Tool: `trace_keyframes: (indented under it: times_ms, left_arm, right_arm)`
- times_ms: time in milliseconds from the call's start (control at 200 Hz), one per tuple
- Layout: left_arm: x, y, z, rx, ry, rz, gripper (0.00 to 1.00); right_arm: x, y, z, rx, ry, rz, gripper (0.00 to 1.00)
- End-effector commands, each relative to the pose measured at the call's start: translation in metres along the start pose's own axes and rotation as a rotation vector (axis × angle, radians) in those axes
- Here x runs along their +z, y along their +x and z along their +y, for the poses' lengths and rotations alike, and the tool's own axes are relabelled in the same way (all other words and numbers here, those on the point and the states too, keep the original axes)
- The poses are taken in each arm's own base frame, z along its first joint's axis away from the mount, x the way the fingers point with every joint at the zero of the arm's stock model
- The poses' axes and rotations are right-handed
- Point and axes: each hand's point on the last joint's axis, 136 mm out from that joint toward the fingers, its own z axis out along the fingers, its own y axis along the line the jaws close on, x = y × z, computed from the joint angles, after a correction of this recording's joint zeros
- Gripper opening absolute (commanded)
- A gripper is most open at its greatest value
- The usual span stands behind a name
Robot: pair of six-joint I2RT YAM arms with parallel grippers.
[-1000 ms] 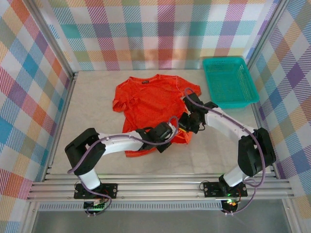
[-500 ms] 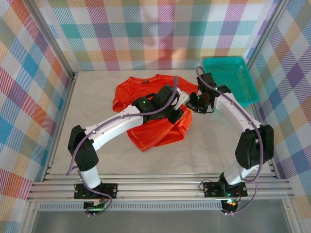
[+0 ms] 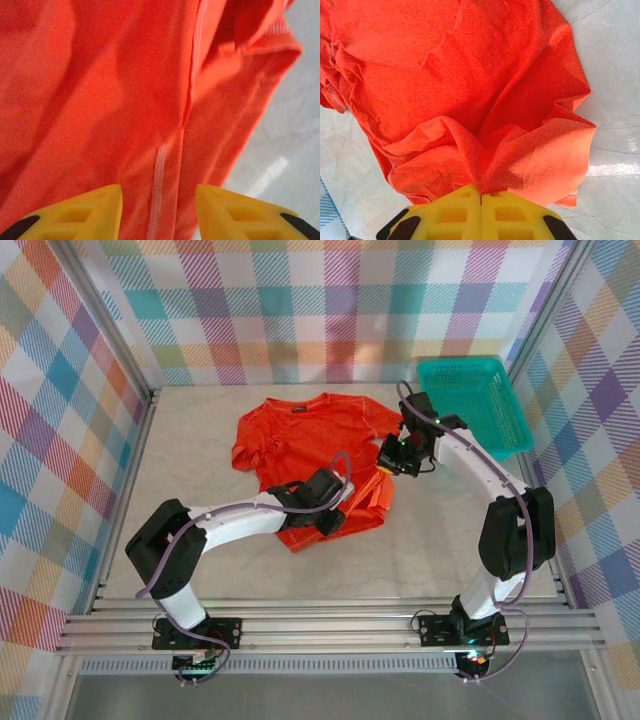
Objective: Fold the inside-out t-shirt
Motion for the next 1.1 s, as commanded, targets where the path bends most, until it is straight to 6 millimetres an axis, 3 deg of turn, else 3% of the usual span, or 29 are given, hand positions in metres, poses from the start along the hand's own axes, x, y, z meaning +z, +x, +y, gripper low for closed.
trace_keyframes:
  times_ms: [0,50,300,565,715,910,1010,1095]
  left_arm:
    - [0.010,-0.023,-0.004,-0.046,-0.036,-0.112,0.46]
    - [0.012,-0.029,-0.008,-0.063,-0.021,-0.136,0.50]
    - [0.038,-0.038,-0.019,-0.045,-0.024,-0.136,0.51]
    - [0.062,-0.039,0.006,0.000,-0.216,-0.110,0.50]
    - [0.045,-0.027,0.037,0.087,-0.365,-0.044,0.23]
    - [0.020,-0.003,0.075,0.047,-0.412,-0.019,0.26]
    - [0.019,0.007,0.081,0.026,-0.417,-0.008,0.26]
    - [0.019,0.012,0.083,0.021,-0.423,0.001,0.19]
  right_arm:
    - [0.003,0.007,-0.003,-0.011,0.008,0.031,0.00]
    - [0.003,0.007,-0.003,-0.009,0.007,0.030,0.00]
    - [-0.003,0.004,-0.001,-0.010,-0.006,0.024,0.00]
    - [-0.007,0.005,-0.005,0.001,-0.013,0.026,0.00]
    - [-0.011,0.003,-0.017,0.024,-0.006,0.015,0.00]
    - [-0.014,0.001,-0.020,0.036,-0.025,0.007,0.00]
    - [-0.011,0.002,-0.018,0.045,-0.040,0.018,0.00]
    - [-0.009,0.003,-0.019,0.047,-0.039,0.021,0.00]
